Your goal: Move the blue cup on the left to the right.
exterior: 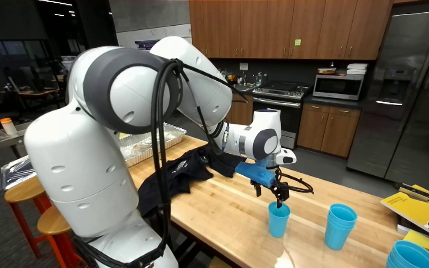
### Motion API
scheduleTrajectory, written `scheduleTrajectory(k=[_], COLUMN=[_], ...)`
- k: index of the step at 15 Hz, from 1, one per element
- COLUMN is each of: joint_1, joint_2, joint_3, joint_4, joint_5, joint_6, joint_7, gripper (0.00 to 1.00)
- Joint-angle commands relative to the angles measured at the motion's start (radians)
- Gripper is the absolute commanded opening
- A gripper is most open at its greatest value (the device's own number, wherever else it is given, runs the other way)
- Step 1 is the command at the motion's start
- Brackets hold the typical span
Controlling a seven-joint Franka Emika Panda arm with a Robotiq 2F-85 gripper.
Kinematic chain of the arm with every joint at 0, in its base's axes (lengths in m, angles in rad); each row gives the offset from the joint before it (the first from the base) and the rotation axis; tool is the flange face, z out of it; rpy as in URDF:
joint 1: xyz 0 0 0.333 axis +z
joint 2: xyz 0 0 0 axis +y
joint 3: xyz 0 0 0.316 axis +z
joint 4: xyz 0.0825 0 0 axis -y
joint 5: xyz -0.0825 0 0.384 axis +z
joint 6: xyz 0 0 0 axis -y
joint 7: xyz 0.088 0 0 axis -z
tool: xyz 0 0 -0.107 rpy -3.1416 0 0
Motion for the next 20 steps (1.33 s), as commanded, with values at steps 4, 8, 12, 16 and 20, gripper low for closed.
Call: scheduleTrajectory(k=[4,8,12,16,20], joint_1=[0.043,0.116,0.215,0.25,0.248], joint_2=[-0.077,-0.151,-0.138,-0.134,-0.125], joint_3=[0.048,0.154,0.313,0.355,0.352], joint_4=[0.053,0.059,0.115,0.117,0.124], joint_5=[0.009,0.008,0.03,0.018,0.018], joint_6=[-0.137,-0.167,-0.217,-0.211,-0.216], joint_7=[0.065,0.202,0.43,0.484,0.493], gripper=[1.0,1.0,1.0,1.0,1.0])
